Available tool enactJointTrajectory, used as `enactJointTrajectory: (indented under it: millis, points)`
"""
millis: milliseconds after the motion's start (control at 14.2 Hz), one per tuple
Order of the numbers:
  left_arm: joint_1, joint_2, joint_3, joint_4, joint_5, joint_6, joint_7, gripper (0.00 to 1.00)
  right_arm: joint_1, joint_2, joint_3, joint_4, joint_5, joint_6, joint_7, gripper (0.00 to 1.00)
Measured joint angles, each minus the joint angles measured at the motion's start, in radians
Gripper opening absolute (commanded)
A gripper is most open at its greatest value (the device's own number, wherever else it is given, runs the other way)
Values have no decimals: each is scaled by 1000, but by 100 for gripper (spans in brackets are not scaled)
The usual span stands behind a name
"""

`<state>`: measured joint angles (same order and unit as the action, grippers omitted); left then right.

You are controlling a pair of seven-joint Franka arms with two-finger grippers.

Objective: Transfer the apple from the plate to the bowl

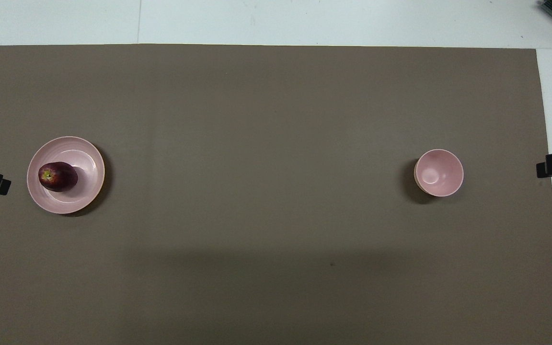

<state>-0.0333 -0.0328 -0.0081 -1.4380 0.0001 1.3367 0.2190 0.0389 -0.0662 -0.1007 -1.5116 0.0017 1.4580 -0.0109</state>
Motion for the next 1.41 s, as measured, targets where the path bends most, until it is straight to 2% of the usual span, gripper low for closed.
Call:
enactJointTrajectory:
  millis: [1406]
  points:
    - [0,-7,3,-23,0,1,0,100,-1,0,0,0,0,0,0,100]
